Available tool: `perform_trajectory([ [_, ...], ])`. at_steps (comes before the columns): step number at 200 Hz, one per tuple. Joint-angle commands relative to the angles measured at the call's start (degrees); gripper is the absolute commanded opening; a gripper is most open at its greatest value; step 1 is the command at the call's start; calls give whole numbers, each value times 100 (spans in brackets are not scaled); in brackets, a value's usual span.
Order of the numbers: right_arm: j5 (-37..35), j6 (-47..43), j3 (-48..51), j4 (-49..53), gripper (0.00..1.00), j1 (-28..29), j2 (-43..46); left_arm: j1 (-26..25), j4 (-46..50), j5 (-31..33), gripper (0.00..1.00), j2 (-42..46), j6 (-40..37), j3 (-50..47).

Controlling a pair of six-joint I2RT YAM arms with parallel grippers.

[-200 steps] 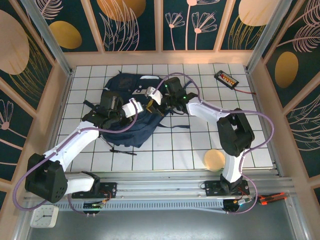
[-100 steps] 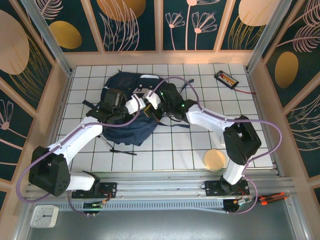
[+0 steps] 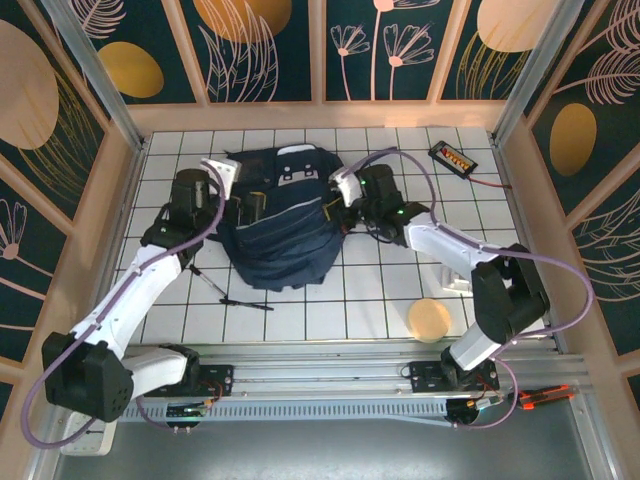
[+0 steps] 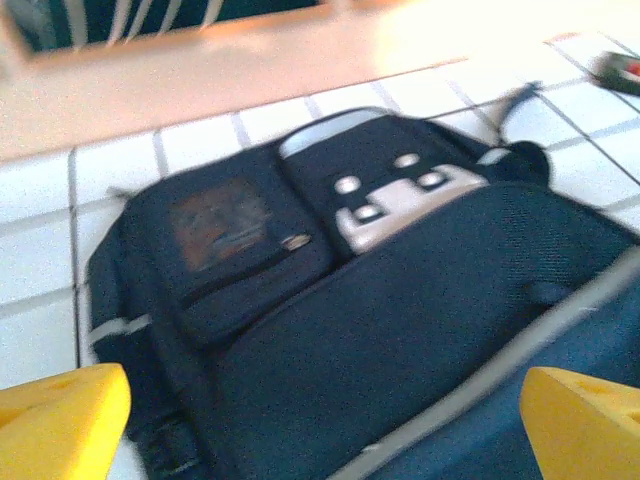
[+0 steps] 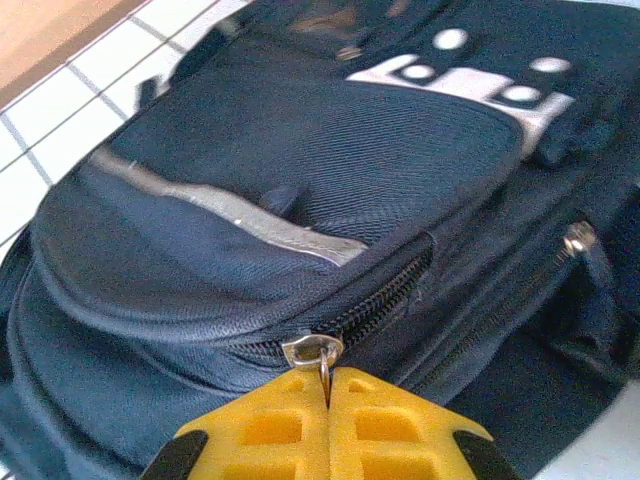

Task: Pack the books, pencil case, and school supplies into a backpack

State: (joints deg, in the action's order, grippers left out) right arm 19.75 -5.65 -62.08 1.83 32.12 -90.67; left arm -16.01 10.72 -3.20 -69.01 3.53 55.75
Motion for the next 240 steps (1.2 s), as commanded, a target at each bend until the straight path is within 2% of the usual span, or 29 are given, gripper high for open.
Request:
perform_trajectory([
  [1, -248, -61, 115, 46, 0, -44, 376, 274, 706, 188, 99, -343, 1784, 445],
  [16, -473, -50, 183, 155, 0, -44, 452, 283, 1061, -242, 99, -718, 2285, 509],
  [36, -735, -258, 168, 451, 0, 102, 474, 283, 988, -533, 98, -952, 2720, 63],
  [57, -1226, -735, 25, 866, 0, 455, 354, 297, 708, -895, 90, -1214, 2973, -492],
  [77, -1634, -987, -189, 1250, 0, 709, 160, 296, -61, -1405, 78, -1532, 3334, -1029],
  [93, -1936, -992, -444, 1629, 0, 903, 6, 293, -748, -1786, 61, -1738, 3656, -1280],
  [118, -2192, -1083, -674, 2022, 0, 1292, 79, 297, -1251, -1938, 43, -1772, 3980, -1444],
  [144, -1925, -1201, -674, 2334, 0, 1587, 304, 292, -1469, -1737, 27, -1505, 4265, -1567],
  [189, -1533, -922, -1257, 3174, 0, 2022, -114, 281, -1821, -1813, 24, -1170, 4613, -1625],
  [240, -1373, 639, -2750, 3414, 0, 2648, -1624, 165, -2103, -1895, 19, -983, 4873, -1711],
])
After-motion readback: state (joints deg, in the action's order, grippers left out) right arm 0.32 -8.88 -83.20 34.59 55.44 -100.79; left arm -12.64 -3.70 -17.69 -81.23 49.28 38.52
